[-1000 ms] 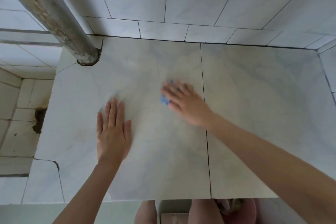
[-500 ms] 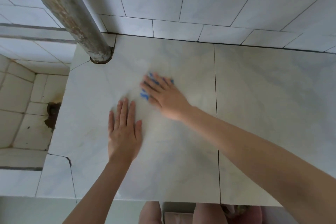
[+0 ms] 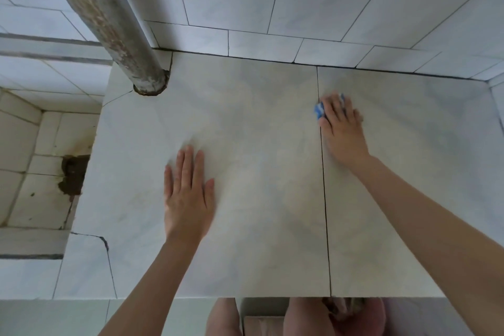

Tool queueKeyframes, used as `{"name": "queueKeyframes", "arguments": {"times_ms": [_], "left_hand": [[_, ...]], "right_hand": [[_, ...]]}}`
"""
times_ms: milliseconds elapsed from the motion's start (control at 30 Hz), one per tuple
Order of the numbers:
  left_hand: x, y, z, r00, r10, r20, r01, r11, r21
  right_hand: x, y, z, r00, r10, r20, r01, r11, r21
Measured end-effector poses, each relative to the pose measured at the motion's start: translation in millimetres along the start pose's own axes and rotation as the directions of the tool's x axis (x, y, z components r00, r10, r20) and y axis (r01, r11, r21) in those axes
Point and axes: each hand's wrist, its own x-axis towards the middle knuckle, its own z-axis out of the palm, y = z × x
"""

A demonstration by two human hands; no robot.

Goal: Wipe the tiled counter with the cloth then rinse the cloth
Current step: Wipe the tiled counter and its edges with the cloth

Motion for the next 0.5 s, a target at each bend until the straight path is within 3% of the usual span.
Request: {"name": "queueKeyframes", "arguments": {"times_ms": [67,133,233,333,433,500], "left_hand": [[0,-1,1,1.0,0.0,0.003,0.0,1.0,0.001],[0,-1,2,1.0,0.003,0.009,-0.003,1.0,0.012],[0,-2,1,1.0,0.01,0.008,-0.01,1.0,0.01],[0,-3,1,1.0,0.016,0.005,-0.016,1.0,-0.006],[1,-4,1,1.0,0.016,0.01,-0.015,0.999,-0.043],[1,-3,1,1.0,0.013,0.019,-0.011,0.998,-0.069]], "right_hand": [[-16,-22,9,0.999,-0.029,-0.028,0.029,0.999,-0.022],[-51,-49,20,0.981,-0.182,-0.067,0.181,0.983,-0.015],[-133,-86,33,0.901,-0.433,-0.017,0.434,0.901,0.031],[-213,-98,38,0.803,-0.592,0.076,0.588,0.806,0.067],[-227,-75,33,0.756,-0.643,0.128,0.642,0.765,0.053],[-203,-50,29,0.791,-0.592,0.156,0.594,0.804,0.041]]}}
